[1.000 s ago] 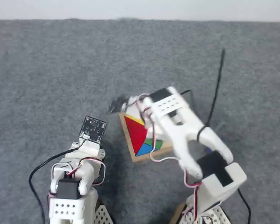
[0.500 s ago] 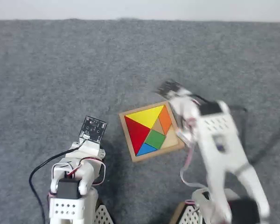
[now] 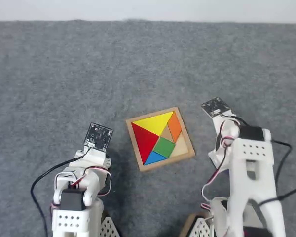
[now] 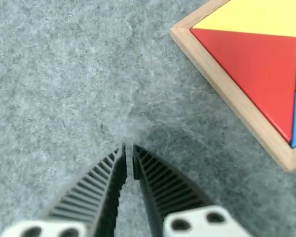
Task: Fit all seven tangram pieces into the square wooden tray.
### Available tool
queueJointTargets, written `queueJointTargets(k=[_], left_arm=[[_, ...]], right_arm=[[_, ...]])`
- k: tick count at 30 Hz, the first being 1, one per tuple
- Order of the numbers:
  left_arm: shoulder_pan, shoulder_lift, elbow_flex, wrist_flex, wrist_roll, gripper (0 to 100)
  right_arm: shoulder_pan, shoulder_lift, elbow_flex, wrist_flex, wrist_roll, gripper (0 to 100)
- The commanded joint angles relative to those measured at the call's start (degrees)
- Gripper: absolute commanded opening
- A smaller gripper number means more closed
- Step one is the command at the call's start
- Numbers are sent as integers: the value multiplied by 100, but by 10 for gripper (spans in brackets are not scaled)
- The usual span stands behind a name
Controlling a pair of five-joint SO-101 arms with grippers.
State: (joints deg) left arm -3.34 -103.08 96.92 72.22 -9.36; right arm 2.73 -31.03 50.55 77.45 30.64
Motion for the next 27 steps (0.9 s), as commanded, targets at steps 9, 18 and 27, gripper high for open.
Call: queueJointTargets(k=[9, 18, 27], left_arm=[[-26, -97, -57, 18, -44, 22], [-26, -97, -57, 18, -44, 22], [-26, -97, -57, 18, -44, 22]], right_arm=[[57, 2018, -88, -1560, -677, 303], [189, 2976, -853, -1666, -914, 288], [716, 3020, -1213, -1719, -1433, 69]])
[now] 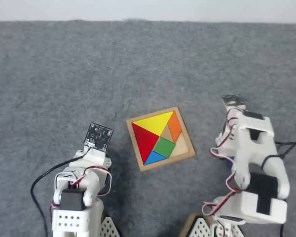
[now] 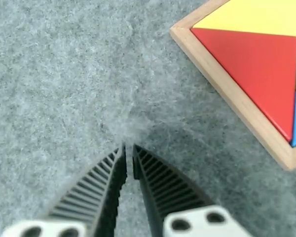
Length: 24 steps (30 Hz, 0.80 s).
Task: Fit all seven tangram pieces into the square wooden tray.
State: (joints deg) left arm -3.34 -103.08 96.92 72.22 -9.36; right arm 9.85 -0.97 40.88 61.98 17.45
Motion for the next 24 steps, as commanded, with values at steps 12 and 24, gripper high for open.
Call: queueJointTargets(k=[12, 24], left_arm=[[-26, -97, -57, 18, -44, 22], [-26, -97, -57, 18, -44, 22]], right_arm=[[-391, 66, -1442, -119, -237, 69], [-611, 13, -2084, 980, -290, 70]])
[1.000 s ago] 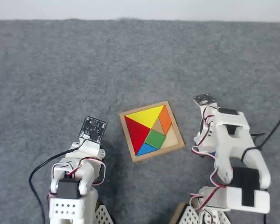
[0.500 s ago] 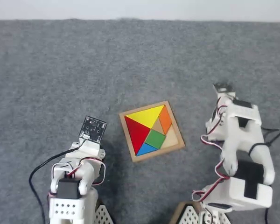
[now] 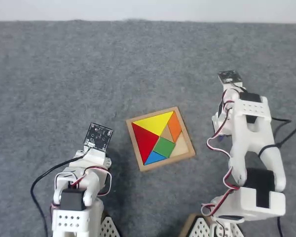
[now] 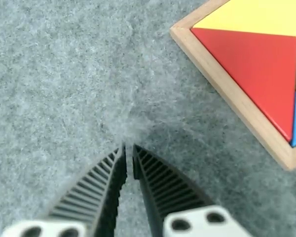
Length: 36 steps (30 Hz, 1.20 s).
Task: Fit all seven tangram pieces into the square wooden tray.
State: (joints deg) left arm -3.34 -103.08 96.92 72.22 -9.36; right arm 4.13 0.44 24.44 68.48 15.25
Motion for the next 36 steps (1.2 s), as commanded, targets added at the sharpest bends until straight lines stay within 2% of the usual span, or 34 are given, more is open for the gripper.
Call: queueJointTargets(k=[1, 3, 8, 10, 16, 21, 25, 29, 33, 36], left_arm=[[-26, -97, -57, 18, -44, 22], [-26, -97, -57, 18, -44, 22], [-26, -97, -57, 18, -44, 22], [-26, -97, -57, 18, -44, 22], [-26, -97, -57, 18, -44, 22], [-26, -97, -57, 18, -44, 22], [-26, -97, -57, 18, -44, 22], [-26, -97, -57, 18, -44, 22], [-26, -97, -57, 18, -44, 22], [-26, -97, -57, 18, -44, 22]], right_arm=[[-84, -127, -492, 356, -79, 70], [-163, -110, -571, 163, -88, 78], [-303, -66, -879, -268, -448, 214], [-312, -48, -1037, -365, -484, 226], [127, 1051, -2127, -374, -440, 180], [295, 2536, -3314, 189, -308, 177], [532, 3143, -3912, 523, -316, 176], [813, 3292, -3930, 611, -97, 163], [954, 3222, -3578, 743, 264, 77], [954, 3037, -3007, 699, 536, 51]])
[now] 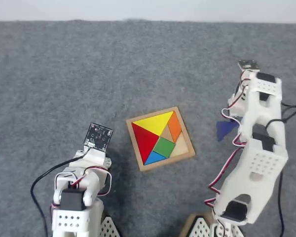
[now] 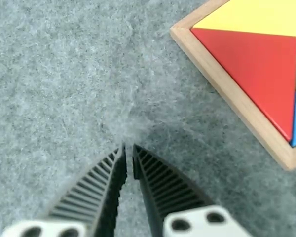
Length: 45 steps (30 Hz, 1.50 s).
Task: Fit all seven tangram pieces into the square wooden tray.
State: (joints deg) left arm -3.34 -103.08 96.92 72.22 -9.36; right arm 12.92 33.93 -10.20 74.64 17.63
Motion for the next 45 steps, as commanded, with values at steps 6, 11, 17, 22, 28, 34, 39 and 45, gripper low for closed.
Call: queueJointTargets(k=[6, 11, 17, 22, 28, 34, 39, 45], left_arm=[[-26, -97, -57, 18, -44, 22], [-26, -97, -57, 18, -44, 22], [-26, -97, -57, 18, -44, 22], [-26, -97, -57, 18, -44, 22], [-26, -97, -57, 18, -44, 22], [-26, -97, -57, 18, -44, 22], [-26, -97, -57, 18, -44, 22], [-26, -97, -57, 18, -44, 22]], right_arm=[[22, -1727, 2470, -743, 527, 37], [-312, -3336, 4185, -1200, 651, 41], [-840, -4927, 5020, -963, 527, 41], [-1604, -5666, 5002, -629, 563, 41], [-2457, -5007, 4853, -620, 1327, 154], [-2070, -3486, 3921, -356, 2242, 291], [-1481, -2844, 3244, -224, 2505, 258], [-1393, -2440, 3015, -259, 2752, 258]])
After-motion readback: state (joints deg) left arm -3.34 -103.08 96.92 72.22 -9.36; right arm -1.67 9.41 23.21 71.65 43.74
